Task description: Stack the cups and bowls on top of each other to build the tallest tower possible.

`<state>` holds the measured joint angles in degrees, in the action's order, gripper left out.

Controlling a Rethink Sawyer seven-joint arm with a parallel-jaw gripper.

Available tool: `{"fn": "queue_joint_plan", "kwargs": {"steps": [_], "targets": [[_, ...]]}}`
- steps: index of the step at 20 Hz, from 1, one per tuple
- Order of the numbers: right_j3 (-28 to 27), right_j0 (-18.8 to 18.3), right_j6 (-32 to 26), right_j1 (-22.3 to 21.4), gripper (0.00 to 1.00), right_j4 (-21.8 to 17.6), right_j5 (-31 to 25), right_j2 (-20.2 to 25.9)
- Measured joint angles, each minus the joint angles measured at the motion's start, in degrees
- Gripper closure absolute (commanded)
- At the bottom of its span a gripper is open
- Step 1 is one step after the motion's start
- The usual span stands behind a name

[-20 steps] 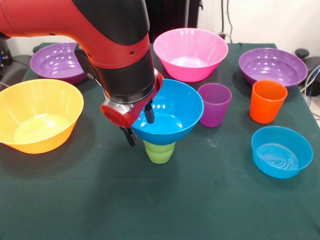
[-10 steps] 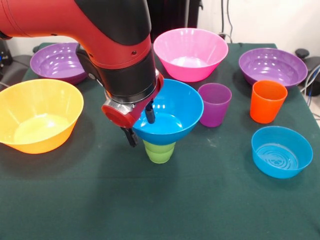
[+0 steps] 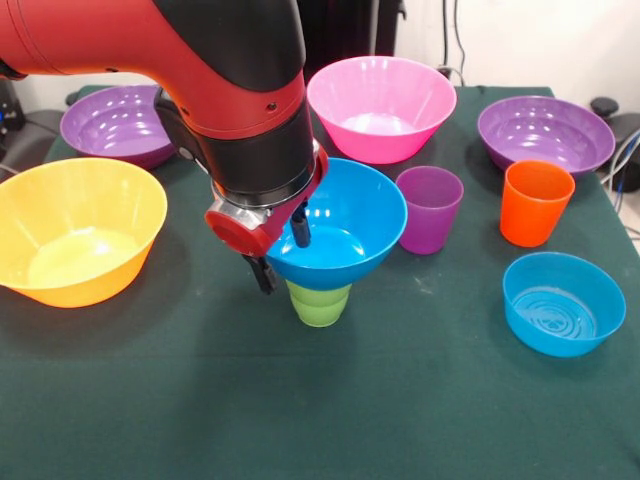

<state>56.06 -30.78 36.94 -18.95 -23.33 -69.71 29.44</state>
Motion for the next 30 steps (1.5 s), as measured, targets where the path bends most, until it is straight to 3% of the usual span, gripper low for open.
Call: {"fn": "queue_joint_plan", "kwargs": {"steps": [18, 30], "targets": [[-0.1, 0.0, 0.0, -2.1, 0.0, -0.4, -0.1, 0.0], [-3.1, 0.0, 0.0, -4.6, 0.0, -0.4, -4.0, 0.0]]}}
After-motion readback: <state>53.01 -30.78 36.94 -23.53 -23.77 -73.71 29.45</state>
